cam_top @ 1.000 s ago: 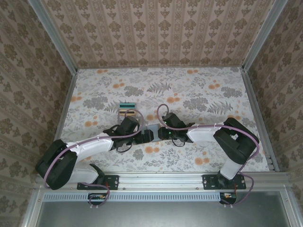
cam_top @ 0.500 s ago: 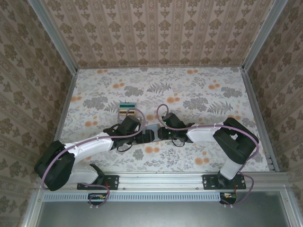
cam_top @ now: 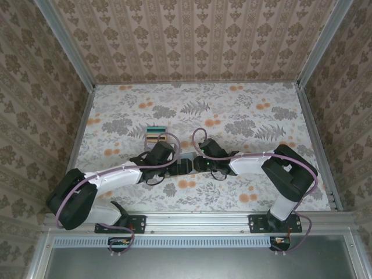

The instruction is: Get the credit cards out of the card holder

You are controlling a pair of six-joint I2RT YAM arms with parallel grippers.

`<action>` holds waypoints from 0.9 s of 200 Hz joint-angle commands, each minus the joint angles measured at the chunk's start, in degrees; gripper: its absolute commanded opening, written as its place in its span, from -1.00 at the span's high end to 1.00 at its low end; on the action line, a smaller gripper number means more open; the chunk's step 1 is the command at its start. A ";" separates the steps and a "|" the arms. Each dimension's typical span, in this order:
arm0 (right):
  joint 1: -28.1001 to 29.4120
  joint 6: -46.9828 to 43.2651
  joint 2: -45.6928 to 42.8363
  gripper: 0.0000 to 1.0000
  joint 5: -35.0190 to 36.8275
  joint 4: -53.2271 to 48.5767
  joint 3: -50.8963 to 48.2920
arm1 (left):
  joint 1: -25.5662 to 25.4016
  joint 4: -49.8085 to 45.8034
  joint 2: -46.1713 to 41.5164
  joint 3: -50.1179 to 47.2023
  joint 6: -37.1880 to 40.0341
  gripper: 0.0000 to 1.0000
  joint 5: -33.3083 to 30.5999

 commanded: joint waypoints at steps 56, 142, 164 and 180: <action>0.99 1.55 0.85 0.53 -0.90 -1.12 -1.25 | -2.39 5.78 7.64 7.90 0.86 -0.99 4.13; 0.75 2.28 -1.33 0.51 0.86 -0.88 -2.53 | -2.91 10.13 10.60 8.92 -0.50 -0.98 6.41; 0.69 2.35 -1.57 0.50 1.03 -0.96 -2.66 | -2.98 11.88 12.64 9.26 -1.46 -0.98 7.38; 0.67 2.54 -1.95 0.50 1.23 -0.83 -3.01 | -3.06 11.95 13.05 9.12 -1.68 -0.97 7.39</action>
